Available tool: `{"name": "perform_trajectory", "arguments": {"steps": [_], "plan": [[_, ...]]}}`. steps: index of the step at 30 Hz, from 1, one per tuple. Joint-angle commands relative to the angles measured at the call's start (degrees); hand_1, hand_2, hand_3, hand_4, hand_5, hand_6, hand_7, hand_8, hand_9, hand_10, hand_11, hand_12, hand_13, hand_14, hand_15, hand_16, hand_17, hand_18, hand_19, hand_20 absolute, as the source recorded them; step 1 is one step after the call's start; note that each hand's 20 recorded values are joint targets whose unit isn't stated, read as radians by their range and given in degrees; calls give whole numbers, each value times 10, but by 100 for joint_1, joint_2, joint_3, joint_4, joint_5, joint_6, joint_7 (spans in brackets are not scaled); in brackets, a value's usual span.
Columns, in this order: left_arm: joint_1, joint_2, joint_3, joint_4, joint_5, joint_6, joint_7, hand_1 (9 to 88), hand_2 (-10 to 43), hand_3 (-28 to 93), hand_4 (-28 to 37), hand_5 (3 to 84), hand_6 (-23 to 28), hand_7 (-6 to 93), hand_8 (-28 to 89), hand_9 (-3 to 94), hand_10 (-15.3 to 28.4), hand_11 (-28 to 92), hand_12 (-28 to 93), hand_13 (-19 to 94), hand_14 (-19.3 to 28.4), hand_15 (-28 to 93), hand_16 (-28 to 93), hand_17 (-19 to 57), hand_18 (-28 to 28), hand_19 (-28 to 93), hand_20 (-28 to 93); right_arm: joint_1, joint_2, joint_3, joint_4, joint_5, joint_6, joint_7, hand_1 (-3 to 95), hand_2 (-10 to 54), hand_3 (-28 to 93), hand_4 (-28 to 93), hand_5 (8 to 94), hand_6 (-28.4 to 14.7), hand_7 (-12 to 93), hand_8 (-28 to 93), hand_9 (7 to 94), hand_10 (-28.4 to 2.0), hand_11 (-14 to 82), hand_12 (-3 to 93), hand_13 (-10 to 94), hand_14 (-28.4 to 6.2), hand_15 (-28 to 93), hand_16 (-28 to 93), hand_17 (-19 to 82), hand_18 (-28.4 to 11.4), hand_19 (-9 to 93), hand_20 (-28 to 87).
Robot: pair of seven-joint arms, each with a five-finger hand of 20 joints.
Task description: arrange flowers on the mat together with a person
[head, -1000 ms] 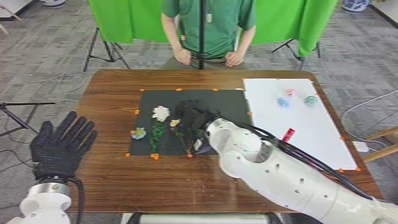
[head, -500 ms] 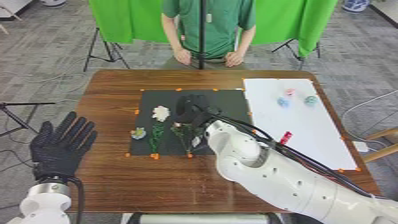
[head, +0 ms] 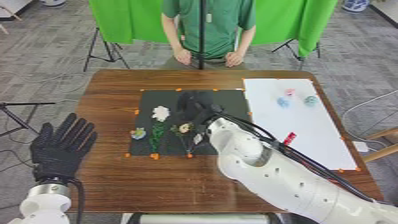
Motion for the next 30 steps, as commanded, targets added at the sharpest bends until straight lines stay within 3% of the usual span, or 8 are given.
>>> {"name": "perform_trajectory", "arguments": {"steps": [1, 8, 9, 13, 17, 20, 27, 30], "plan": [[44, -39, -123, -14, 166, -82, 22, 209, 164, 744, -283, 429, 85, 142, -100, 375, 153, 188, 87, 267, 153, 323, -71, -60, 156, 374, 143, -634, 783, 1060, -1039, 944, 671, -405, 445, -91, 779, -283, 580, 22, 290, -94, 625, -111, 205, 191, 505, -88, 401, 235, 194, -171, 605, 195], [-149, 145, -344, 16, 333, -25, 98, 203, 167, 743, -283, 425, 83, 134, -98, 373, 153, 180, 85, 267, 151, 313, -70, -60, 157, 373, 143, -1749, 1319, 2867, -1685, 2369, -197, -1218, 286, 58, 754, -243, 481, -15, 175, -128, 523, -138, 118, 157, 423, -129, 337, 201, 160, -174, 545, 158], [-181, 181, -362, 20, 342, -38, 120, 204, 167, 742, -283, 423, 83, 133, -98, 372, 153, 179, 85, 267, 151, 312, -70, -61, 157, 374, 143, -1896, 1393, 3049, -1742, 2709, -94, -1297, 279, 67, 746, -240, 466, -19, 167, -121, 506, -141, 111, 157, 410, -132, 322, 197, 155, -175, 534, 150], [-262, 281, -473, 34, 436, -156, 91, 204, 168, 737, -283, 420, 82, 130, -97, 371, 152, 177, 85, 265, 150, 305, -70, -61, 157, 374, 143, -2777, 1409, 4337, -1864, 3926, -1049, -1943, 244, 80, 743, -231, 424, -31, 140, -106, 453, -149, 89, 160, 359, -144, 275, 196, 134, -172, 483, 128], [-335, 328, -523, 42, 555, -116, 68, 201, 172, 725, -283, 420, 82, 128, -96, 368, 152, 172, 84, 259, 149, 293, -70, -62, 157, 369, 140, -3454, 1493, 4999, -1970, 4836, -873, -2219, 225, 83, 739, -226, 396, -35, 116, -88, 412, -147, 57, 167, 331, -146, 218, 217, 118, -173, 436, 122], [-381, 271, -490, 30, 767, 146, -64, 198, 174, 724, -283, 421, 83, 126, -96, 363, 151, 169, 83, 221, 133, 266, -74, -64, 151, 364, 137, -3932, 1478, 5536, -2014, 5787, -1032, -2296, 217, 84, 742, -223, 394, -34, 114, -85, 410, -144, 51, 168, 330, -146, 200, 225, 117, -173, 421, 123], [-275, 112, -524, -53, 598, 173, 169, 202, 172, 720, -283, 418, 82, 116, -95, 328, 141, 156, 76, 158, 102, 211, -73, -69, 131, 345, 127, -4427, 1301, 6097, -2098, 6577, -686, -2745, 196, 91, 736, -213, 397, -31, 103, -82, 394, -143, 41, 162, 323, -146, 123, 254, 111, -173, 378, 127], [-208, 98, -574, -101, 649, 148, 188, 201, 175, 718, -283, 403, 77, 116, -93, 327, 141, 159, 77, 205, 124, 240, -64, -67, 140, 350, 130, -4543, 1280, 6213, -2135, 6779, -646, -2885, 183, 92, 738, -210, 396, -29, 100, -80, 386, -141, 39, 160, 322, -147, 109, 264, 109, -174, 367, 130]]}}
